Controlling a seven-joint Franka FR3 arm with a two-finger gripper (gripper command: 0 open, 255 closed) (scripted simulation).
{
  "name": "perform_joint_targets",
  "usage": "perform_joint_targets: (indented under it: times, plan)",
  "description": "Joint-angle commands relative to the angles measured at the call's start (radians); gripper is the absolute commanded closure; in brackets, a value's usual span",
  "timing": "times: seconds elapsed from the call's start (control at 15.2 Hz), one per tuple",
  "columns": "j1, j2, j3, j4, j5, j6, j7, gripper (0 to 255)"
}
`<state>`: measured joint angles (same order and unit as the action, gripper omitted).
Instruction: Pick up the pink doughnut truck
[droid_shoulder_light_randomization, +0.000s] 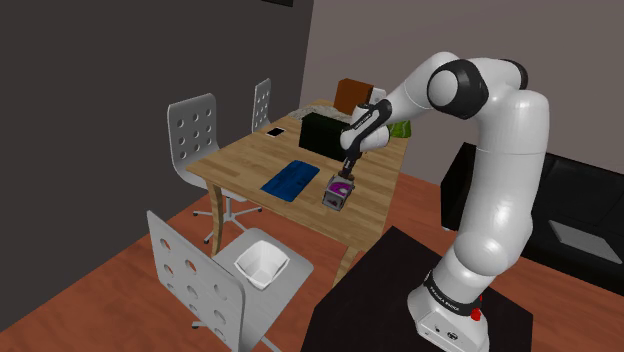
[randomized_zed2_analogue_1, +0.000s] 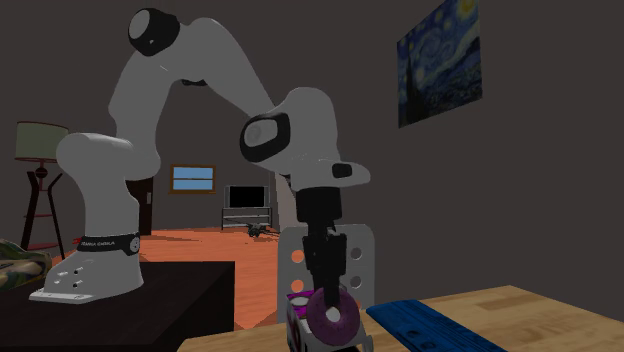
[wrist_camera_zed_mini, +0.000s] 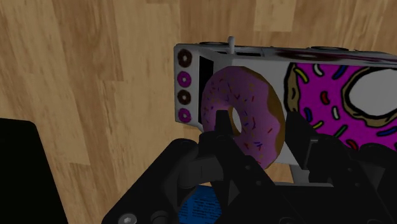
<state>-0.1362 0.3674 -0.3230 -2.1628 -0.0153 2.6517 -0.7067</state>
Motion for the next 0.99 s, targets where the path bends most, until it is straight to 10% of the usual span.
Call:
perform_joint_targets:
  times: [0.0, 0.92]
  plan:
    - [0.003, -0.011, -0.003, -0.001, -0.004, -0.010, 0.002, 255]
    - [0.028, -0.152, -0.031, 0.027, -0.057, -0.174, 0.023, 255]
